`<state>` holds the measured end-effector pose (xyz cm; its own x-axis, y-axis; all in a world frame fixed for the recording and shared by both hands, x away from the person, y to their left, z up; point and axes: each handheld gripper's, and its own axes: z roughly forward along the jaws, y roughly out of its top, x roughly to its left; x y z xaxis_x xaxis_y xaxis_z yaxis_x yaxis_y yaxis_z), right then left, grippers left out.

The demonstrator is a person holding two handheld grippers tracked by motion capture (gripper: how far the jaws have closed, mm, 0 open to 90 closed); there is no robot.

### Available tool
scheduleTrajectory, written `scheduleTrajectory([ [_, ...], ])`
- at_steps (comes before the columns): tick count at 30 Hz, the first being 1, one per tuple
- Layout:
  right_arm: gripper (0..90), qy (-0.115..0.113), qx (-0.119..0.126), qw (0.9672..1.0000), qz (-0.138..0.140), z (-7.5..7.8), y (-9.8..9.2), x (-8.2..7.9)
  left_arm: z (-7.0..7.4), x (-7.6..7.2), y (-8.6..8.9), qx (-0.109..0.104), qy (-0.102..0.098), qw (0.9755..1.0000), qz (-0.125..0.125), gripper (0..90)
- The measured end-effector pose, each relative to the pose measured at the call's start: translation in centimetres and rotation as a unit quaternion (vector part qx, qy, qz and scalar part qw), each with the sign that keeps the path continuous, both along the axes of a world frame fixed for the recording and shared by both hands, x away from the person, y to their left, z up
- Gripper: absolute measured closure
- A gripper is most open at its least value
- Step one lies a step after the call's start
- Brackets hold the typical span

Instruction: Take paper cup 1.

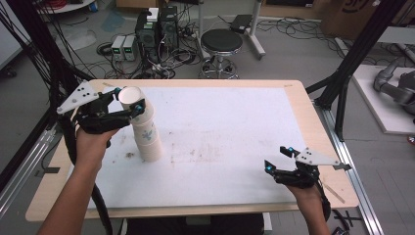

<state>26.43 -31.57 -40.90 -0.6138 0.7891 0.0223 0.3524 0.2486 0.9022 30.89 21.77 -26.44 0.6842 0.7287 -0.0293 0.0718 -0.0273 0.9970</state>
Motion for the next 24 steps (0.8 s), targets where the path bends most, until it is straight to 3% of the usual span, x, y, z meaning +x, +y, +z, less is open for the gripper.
scheduleTrajectory([
  [5, 20.7, 0.002, 0.001, 0.9999, 0.011, 0.0, 0.6, 0.4, 0.7, -0.7, -1.0, -0.011, -0.007, 0.9996, -0.023, 34.6],
  [9, 20.6, -0.003, -0.006, 0.9998, 0.017, 0.3, 1.1, 0.6, 0.5, -1.2, -2.4, -0.002, -0.008, 0.9989, -0.045, 34.6],
  [12, 20.6, 0.004, -0.009, 0.9996, 0.028, 0.5, 1.7, 0.7, -0.4, -1.3, -3.8, -0.002, -0.002, 0.9974, -0.072, 34.6],
  [15, 20.6, 0.01, -0.009, 0.999, 0.043, 0.7, 2.2, 1.0, -1.6, -1.4, -5.3, 0.013, 0.005, 0.9959, -0.09, 34.7],
  [24, 20.6, 0.003, 0.0, 0.9956, 0.093, 2.2, 4.2, 2.4, -4.5, -1.2, -7.8, 0.022, 0.026, 0.9926, -0.117, 34.8],
])
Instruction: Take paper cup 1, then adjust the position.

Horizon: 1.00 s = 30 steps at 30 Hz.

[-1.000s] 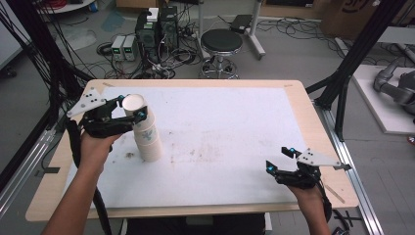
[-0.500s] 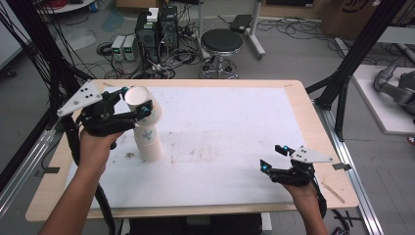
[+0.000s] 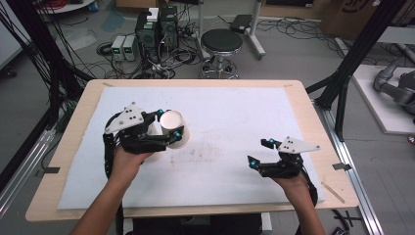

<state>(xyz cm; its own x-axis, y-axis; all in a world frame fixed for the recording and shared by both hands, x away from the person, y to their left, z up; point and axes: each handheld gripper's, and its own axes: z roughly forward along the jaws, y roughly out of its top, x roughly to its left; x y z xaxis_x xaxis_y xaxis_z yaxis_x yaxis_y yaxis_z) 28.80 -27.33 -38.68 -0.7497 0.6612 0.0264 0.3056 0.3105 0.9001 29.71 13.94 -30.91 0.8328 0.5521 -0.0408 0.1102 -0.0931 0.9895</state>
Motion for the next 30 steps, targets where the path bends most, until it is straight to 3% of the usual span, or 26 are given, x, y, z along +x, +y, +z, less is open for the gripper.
scheduleTrajectory([
  [5, 20.6, -0.003, 0.006, 0.9998, 0.016, 0.6, 1.1, 0.6, -0.7, 0.3, -0.6, -0.001, 0.008, 0.9999, -0.007, 34.8],
  [16, 20.6, 0.013, 0.015, 0.9978, 0.063, -0.2, 3.0, 1.3, -3.0, 0.3, -2.8, 0.004, 0.023, 0.998, -0.059, 34.9],
  [23, 20.7, 0.012, 0.014, 0.9929, 0.118, -1.1, 4.4, 0.8, -5.4, -0.1, -4.4, 0.006, 0.045, 0.9937, -0.102, 35.0],
  [30, 20.8, 0.008, 0.029, 0.9862, 0.163, -1.1, 5.8, 0.3, -6.3, -0.2, -5.6, 0.006, 0.058, 0.9902, -0.127, 35.0],
])
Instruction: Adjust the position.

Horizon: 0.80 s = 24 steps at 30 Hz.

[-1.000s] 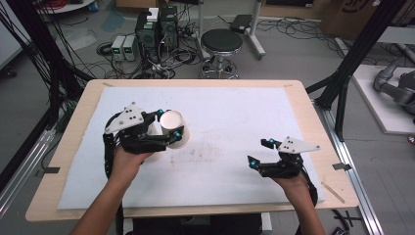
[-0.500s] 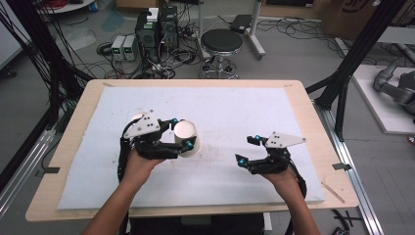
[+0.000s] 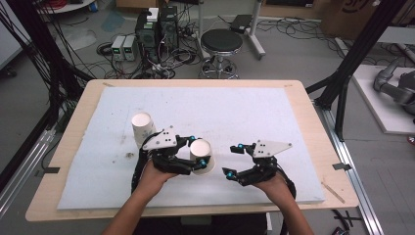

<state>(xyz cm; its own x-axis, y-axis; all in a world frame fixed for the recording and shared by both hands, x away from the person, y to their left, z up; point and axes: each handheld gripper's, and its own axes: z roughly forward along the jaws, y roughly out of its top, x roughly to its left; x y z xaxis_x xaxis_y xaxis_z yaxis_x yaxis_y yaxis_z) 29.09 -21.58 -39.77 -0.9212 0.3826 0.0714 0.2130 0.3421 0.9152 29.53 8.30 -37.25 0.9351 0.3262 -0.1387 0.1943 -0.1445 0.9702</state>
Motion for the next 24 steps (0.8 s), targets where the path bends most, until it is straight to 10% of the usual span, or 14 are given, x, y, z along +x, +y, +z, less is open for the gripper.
scheduleTrajectory([
  [24, 21.2, 0.023, 0.009, 0.9975, 0.066, -1.0, 2.3, -0.2, -1.1, -0.3, -2.6, -0.006, 0.005, 0.9987, -0.05, 35.1],
])
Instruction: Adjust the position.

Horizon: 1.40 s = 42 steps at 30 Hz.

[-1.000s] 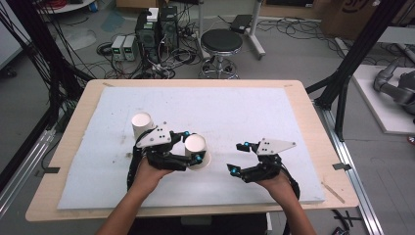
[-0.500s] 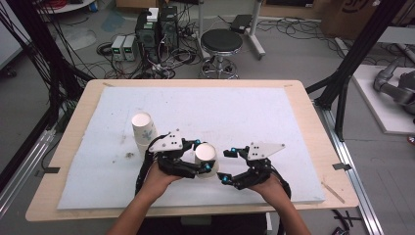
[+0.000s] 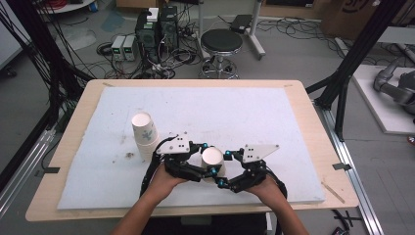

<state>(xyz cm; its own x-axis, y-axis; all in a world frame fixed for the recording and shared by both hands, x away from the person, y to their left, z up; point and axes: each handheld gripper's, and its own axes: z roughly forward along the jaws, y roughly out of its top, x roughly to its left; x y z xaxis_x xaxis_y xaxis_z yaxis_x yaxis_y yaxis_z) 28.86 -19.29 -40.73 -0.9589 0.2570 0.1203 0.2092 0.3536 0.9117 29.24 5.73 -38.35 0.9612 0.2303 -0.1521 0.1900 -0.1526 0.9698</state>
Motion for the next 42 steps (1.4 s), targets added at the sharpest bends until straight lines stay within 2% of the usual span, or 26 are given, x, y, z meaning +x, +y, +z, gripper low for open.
scheduleTrajectory([
  [3, 21.5, 0.004, 0.004, 1.0, 0.004, -0.1, 0.2, 0.0, 0.0, 0.0, -0.2, -0.005, 0.001, 1.0, -0.006, 35.2],
  [5, 25.9, 0.007, 0.006, 0.9999, 0.01, -0.2, 0.2, 0.0, -0.1, -0.1, -0.3, -0.006, 0.001, 1.0, -0.008, 35.3],
  [8, 27.2, 0.012, 0.016, 0.9997, 0.014, -0.3, 0.1, 0.1, -0.1, -0.1, -0.3, -0.008, 0.002, 0.9999, -0.009, 35.3],
  [13, 33.7, 0.009, 0.007, 0.9997, 0.019, -0.1, 0.1, 0.0, -0.2, 0.0, -0.2, -0.009, 0.006, 0.9998, -0.014, 34.9],
  [15, 34.9, 0.009, 0.002, 0.9997, 0.021, 0.0, 0.1, 0.0, -0.2, 0.0, -0.3, -0.003, 0.008, 0.9999, -0.007, 29.8],
  [17, 35.4, 0.008, -0.001, 0.9997, 0.023, 0.1, 0.1, 0.0, -0.2, 0.0, -0.4, 0.014, 0.011, 0.9998, -0.002, 16.3],
  [19, 35.6, 0.007, -0.004, 0.9997, 0.025, 0.1, 0.0, 0.0, -0.1, -0.1, -0.2, 0.018, 0.011, 0.9998, -0.005, 15.2],
  [23, 35.6, -0.004, -0.03, 0.9993, 0.022, 0.3, -0.1, -0.2, 0.3, 0.0, 0.3, 0.026, 0.008, 0.9996, -0.01, 15.2],
  [27, 35.6, -0.014, -0.063, 0.9976, 0.023, 0.5, -0.1, -0.2, 0.9, 0.2, 0.6, 0.058, 0.001, 0.9982, -0.019, 15.2],
  [30, 35.6, -0.021, -0.099, 0.9945, 0.027, 0.8, 0.0, -0.2, 1.2, 0.3, 0.7, 0.075, 0.001, 0.9968, -0.028, 15.4],
  [35, 35.5, -0.034, -0.155, 0.9862, 0.047, 1.5, 0.6, -0.1, 1.3, 0.4, 0.6, 0.109, 0.005, 0.9929, -0.047, 15.9],
  [42, 35.2, -0.037, -0.201, 0.9771, 0.058, 2.2, 1.2, 0.5, 1.0, 0.3, 0.2, 0.146, 0.003, 0.9877, -0.056, 16.2],
])
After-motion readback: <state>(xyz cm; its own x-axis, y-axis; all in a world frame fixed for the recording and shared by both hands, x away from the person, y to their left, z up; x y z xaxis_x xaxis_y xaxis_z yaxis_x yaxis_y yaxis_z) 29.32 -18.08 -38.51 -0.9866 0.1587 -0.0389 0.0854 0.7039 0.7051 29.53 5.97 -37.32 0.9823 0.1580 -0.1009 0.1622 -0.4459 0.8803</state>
